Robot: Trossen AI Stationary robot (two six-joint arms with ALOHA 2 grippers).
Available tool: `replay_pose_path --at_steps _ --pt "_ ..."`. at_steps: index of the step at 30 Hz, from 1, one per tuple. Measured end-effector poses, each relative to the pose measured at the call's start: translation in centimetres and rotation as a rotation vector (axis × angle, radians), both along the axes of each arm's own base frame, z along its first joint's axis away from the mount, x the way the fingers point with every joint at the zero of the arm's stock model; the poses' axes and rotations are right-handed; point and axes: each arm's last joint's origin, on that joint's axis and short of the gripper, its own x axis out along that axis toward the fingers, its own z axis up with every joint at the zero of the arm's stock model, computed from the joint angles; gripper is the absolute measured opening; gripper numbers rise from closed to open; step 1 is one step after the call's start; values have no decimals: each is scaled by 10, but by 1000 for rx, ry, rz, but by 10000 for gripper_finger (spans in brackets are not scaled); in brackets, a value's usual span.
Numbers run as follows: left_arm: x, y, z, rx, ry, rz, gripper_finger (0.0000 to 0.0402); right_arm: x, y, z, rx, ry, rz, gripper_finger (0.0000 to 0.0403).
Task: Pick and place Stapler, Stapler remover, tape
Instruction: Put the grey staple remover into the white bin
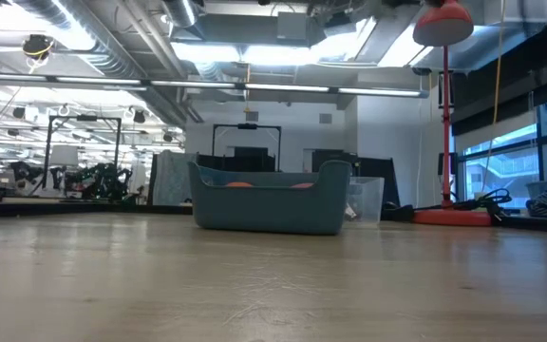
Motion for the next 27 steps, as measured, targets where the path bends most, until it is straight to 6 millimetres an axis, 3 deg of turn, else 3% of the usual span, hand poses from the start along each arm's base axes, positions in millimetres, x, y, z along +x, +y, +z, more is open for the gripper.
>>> replay_pose_path --at_steps 6,10,13,19,27 --pt "-11 -5 13 12 -43 16 246 29 -79 -28 182 20 69 30" --pt "-13 -5 14 13 -48 16 246 45 -133 -63 371 21 97 30" --pt "-13 -5 14 -5 -49 8 246 58 -163 -97 428 102 78 30" --pt "-13 -5 14 -27 -50 -1 246 83 -192 -154 467 236 99 30" --pt "-13 -5 14 -29 -51 -2 246 104 -210 -202 497 295 88 30"
